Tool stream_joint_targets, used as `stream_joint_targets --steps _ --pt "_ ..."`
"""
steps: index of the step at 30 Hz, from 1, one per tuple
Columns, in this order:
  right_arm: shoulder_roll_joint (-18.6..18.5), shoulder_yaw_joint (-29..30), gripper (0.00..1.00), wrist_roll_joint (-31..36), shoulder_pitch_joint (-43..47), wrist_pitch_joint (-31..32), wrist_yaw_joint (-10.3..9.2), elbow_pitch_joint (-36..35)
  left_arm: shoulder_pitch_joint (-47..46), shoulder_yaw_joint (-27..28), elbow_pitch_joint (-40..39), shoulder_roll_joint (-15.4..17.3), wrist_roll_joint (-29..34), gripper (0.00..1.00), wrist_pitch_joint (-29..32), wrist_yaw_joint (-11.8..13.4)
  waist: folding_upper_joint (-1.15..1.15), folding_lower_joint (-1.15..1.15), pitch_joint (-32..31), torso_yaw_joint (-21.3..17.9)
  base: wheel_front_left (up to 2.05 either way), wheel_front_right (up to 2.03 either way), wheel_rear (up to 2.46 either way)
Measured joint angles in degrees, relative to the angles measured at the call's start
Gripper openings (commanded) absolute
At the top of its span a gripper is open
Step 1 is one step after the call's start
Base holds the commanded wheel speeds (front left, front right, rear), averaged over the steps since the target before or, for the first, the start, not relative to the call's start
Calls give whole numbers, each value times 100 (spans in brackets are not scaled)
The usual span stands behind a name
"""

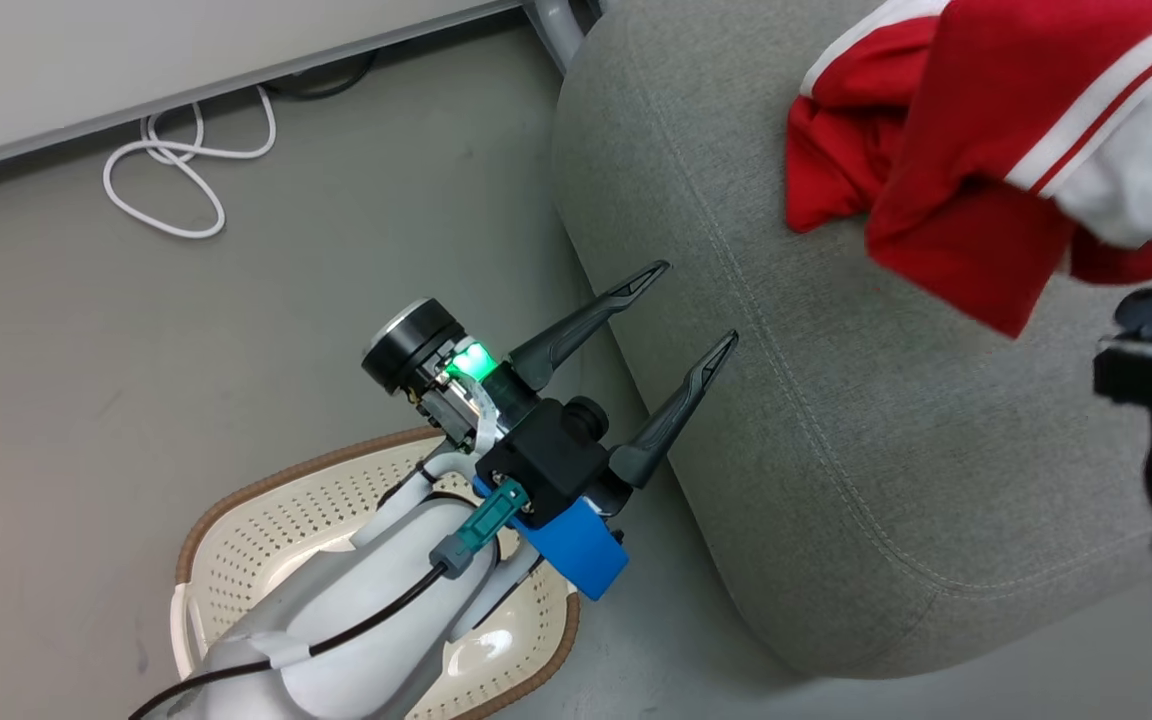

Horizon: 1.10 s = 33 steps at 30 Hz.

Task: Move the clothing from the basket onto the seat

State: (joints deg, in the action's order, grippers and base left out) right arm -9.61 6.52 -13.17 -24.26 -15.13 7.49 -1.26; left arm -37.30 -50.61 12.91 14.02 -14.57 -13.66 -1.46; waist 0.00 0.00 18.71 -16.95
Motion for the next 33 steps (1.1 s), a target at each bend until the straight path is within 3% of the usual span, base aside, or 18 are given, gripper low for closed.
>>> stream_joint_targets --steps 11,18,33 --pt "-875 870 0 231 -1991 0 0 476 -488 1 -131 -13 133 100 25 -7 0 0 818 470 0 0 0" --pt "-1321 1267 0 377 -2623 0 0 1337 -715 36 -134 -9 200 100 -33 -5 0 0 1365 818 0 0 0" --pt "-1369 1608 0 599 -2524 1 0 3562 -881 96 -121 -4 241 100 -108 42 0 1 1940 1261 0 0 0"
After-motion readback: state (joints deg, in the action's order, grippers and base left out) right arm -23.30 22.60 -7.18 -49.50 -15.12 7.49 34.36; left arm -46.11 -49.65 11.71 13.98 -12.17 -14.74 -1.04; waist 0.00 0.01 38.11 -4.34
